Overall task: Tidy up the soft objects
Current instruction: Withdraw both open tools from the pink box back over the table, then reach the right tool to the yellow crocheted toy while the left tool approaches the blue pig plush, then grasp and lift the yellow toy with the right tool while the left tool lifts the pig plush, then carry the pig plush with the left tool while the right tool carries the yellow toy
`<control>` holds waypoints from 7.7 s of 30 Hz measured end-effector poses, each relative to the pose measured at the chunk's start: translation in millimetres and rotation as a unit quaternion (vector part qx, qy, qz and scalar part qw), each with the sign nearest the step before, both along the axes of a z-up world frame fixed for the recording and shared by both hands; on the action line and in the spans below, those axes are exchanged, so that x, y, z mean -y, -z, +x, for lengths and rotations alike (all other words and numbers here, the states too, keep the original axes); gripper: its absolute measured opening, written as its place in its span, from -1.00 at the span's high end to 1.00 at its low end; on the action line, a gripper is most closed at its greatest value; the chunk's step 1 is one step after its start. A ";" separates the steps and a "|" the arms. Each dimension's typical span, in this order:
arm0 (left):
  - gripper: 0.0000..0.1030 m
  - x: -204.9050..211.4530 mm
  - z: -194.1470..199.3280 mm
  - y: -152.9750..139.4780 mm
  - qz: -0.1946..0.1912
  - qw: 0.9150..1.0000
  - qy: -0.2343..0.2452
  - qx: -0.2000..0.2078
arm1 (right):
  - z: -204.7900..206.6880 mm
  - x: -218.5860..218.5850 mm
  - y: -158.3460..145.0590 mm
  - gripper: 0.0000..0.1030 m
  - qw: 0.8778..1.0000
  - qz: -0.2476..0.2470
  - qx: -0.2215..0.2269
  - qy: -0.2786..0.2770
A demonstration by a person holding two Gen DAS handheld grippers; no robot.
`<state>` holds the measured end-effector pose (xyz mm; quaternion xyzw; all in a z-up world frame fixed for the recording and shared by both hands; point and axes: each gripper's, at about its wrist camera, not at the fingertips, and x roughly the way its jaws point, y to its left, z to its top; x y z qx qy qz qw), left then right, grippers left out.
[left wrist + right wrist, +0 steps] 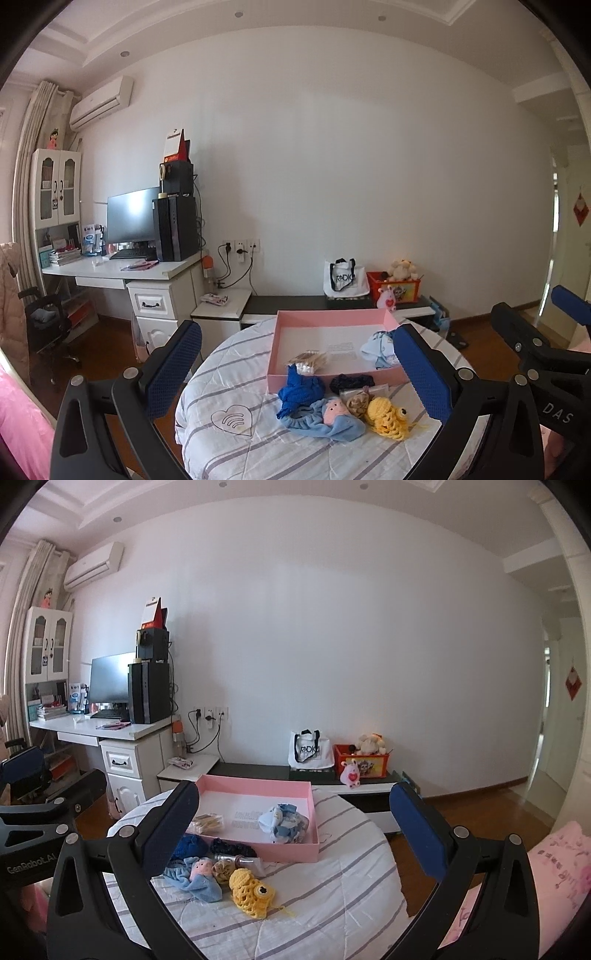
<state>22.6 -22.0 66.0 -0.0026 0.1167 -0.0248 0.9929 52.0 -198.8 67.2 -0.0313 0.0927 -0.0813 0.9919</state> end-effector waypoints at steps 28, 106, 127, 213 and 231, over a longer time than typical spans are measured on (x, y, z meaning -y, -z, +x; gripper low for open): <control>-1.00 1.1 18.8 3.4 0.002 1.000 -0.001 -0.021 | 5.7 -0.1 5.7 -1.00 1.000 -0.004 -0.013 -0.003; -0.76 18.5 219.6 159.7 -0.048 0.933 0.051 -0.353 | 164.0 59.2 178.9 -0.28 0.941 0.087 -0.326 0.029; 0.56 22.9 191.3 134.9 -0.010 0.945 0.079 -0.318 | 145.6 41.5 153.2 0.29 0.957 0.076 -0.280 -0.001; 0.57 -15.9 7.5 12.4 -0.013 0.993 0.060 -0.105 | 40.8 -4.1 42.3 0.27 0.993 0.040 -0.099 -0.050; 0.57 -0.2 175.3 32.9 0.007 0.978 0.043 -0.203 | 154.5 8.9 93.2 0.27 0.979 0.071 -0.186 -0.046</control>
